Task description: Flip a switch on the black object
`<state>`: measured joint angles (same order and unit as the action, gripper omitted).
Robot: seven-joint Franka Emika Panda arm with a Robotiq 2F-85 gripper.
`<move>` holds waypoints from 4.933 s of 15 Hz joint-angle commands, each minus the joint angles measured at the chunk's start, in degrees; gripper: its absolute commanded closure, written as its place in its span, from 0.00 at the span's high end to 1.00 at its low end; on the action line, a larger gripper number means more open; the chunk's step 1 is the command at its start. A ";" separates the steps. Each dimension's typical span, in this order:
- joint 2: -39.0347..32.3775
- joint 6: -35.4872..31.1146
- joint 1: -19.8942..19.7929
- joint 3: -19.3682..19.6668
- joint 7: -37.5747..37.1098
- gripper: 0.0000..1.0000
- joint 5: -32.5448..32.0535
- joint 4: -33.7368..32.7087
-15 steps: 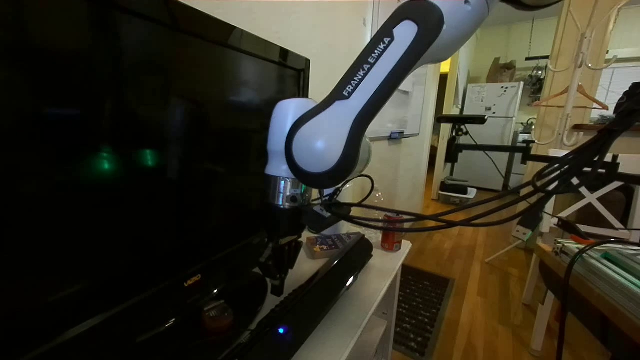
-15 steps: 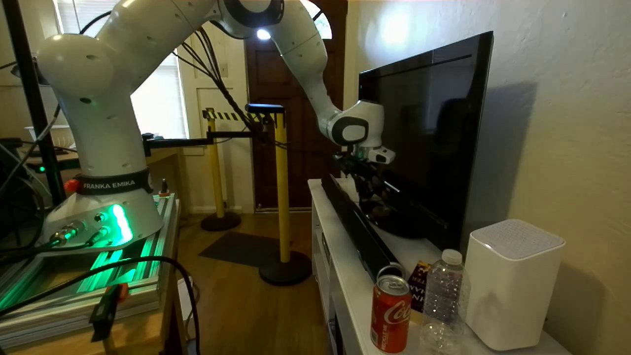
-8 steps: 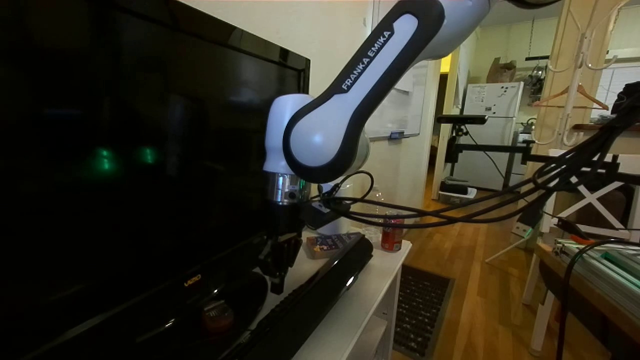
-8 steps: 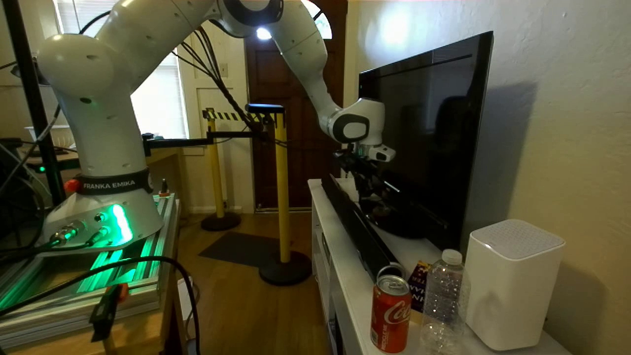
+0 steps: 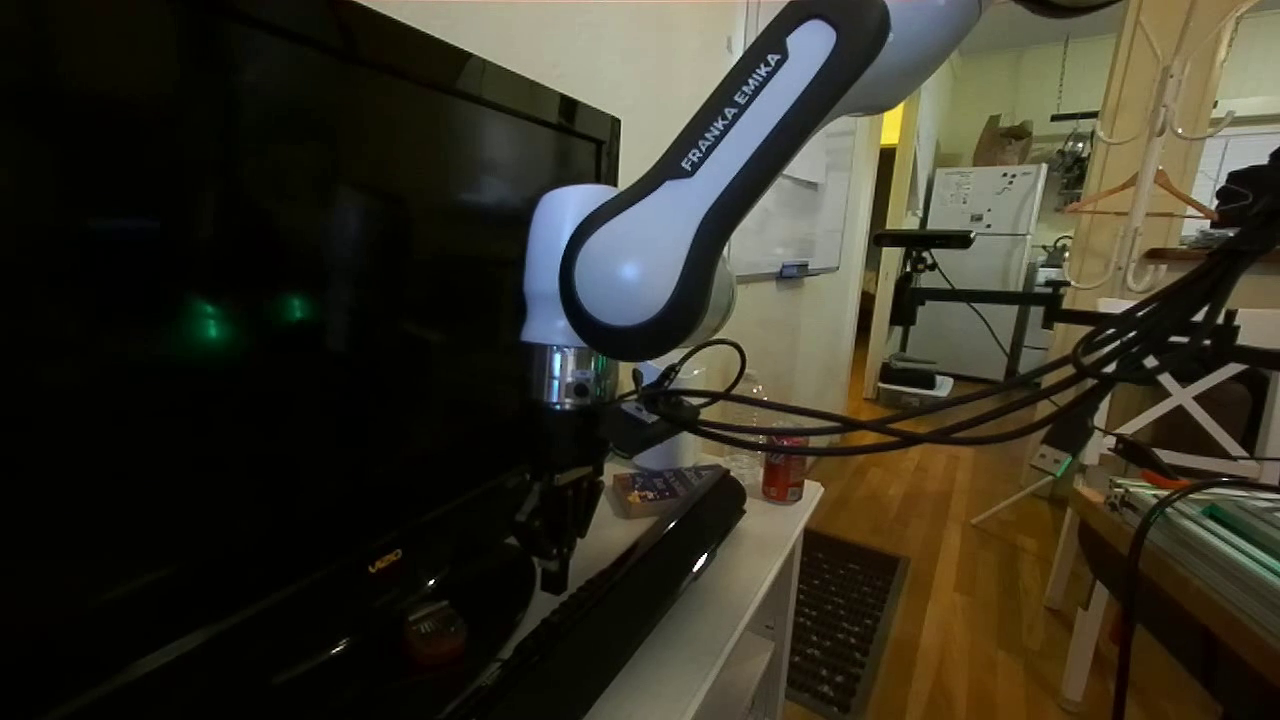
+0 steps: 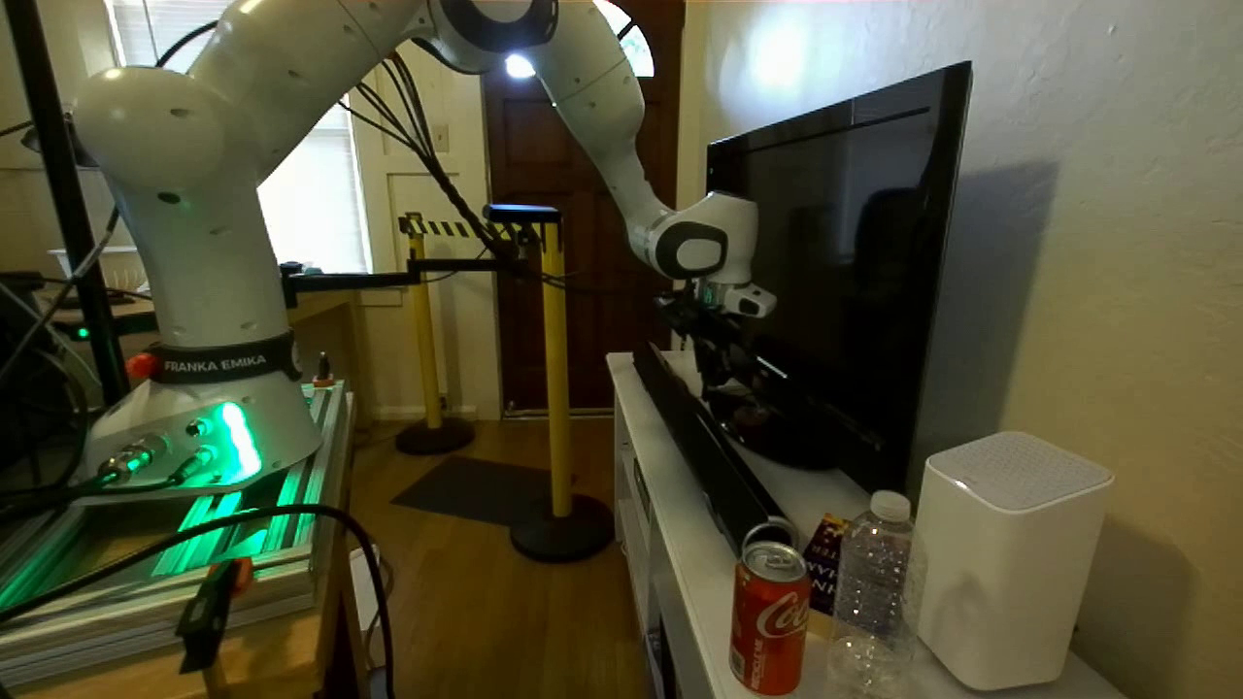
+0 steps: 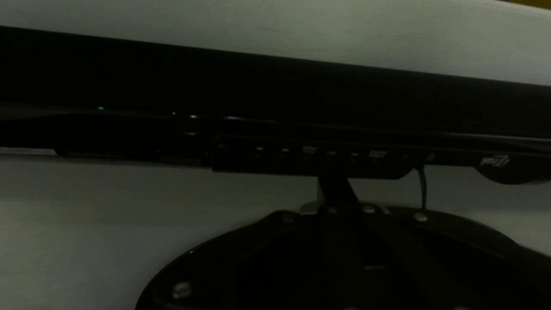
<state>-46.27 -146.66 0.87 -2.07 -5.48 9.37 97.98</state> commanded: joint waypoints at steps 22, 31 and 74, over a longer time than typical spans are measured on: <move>1.83 3.08 0.36 -0.46 -0.99 0.00 0.17 -1.62; 0.43 4.54 0.18 -1.12 -0.47 0.00 0.30 -3.32; 25.90 22.89 8.72 5.32 -21.09 1.00 -11.74 14.27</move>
<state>-25.07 -123.60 8.59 2.36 -23.47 1.28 107.29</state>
